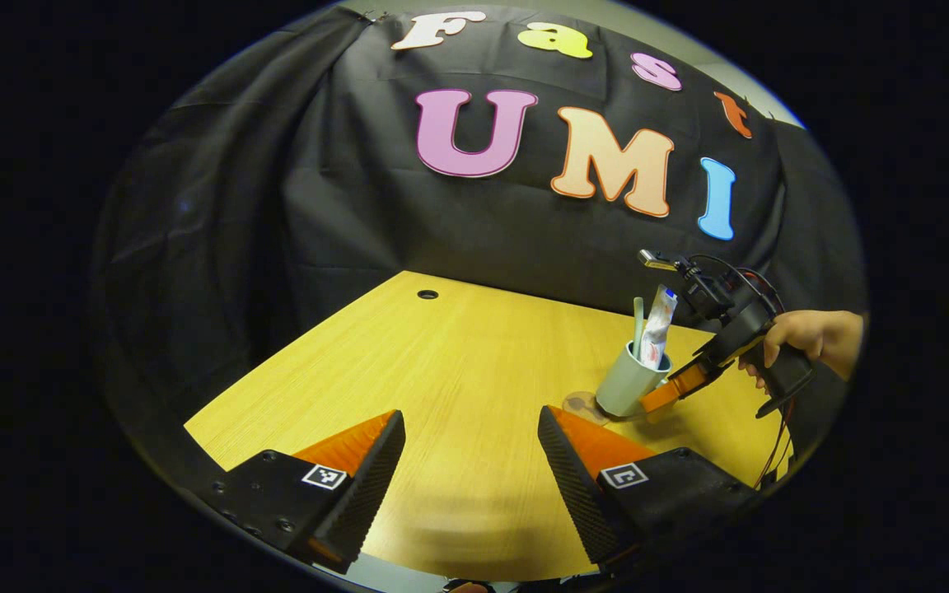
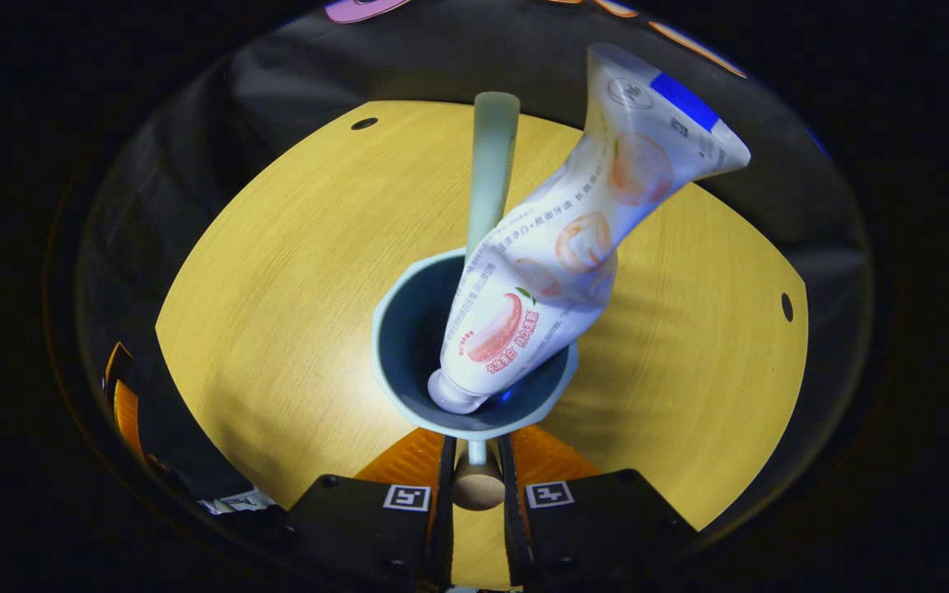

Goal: Put the toothbrush and toothpaste on the desktop into the cup, then pick up the cup and place it on the coaster on the desktop.

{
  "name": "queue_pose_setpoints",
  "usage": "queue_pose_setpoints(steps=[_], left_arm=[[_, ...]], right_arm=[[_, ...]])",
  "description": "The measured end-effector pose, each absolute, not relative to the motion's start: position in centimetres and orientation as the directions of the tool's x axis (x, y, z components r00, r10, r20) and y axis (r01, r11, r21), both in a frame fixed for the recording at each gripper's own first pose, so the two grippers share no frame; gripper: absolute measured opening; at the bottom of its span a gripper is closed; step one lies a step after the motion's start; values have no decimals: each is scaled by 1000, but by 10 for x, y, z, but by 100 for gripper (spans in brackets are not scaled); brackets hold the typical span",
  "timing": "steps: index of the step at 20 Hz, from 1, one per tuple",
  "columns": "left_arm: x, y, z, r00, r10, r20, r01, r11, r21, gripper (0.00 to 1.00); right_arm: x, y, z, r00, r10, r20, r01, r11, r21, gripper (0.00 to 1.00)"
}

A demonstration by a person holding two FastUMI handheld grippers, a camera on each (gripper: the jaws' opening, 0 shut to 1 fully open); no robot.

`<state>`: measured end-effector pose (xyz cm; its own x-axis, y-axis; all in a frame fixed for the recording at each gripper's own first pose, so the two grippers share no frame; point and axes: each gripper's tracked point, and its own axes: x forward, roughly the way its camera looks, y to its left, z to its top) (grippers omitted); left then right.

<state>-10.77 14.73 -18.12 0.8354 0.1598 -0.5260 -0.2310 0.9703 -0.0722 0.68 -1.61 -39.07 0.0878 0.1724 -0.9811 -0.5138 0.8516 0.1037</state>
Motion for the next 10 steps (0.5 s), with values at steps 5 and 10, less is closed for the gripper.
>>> queue_pose_setpoints(steps=[5,10], left_arm=[[-117,171,-182,826,194,-530,-267,961,-64,95],[-121,184,-182,819,209,-535,-286,956,-64,95]], right_arm=[[7,-20,-389,71,169,-983,-546,831,103,28],[8,-24,-387,68,154,-986,-554,827,90,28]])
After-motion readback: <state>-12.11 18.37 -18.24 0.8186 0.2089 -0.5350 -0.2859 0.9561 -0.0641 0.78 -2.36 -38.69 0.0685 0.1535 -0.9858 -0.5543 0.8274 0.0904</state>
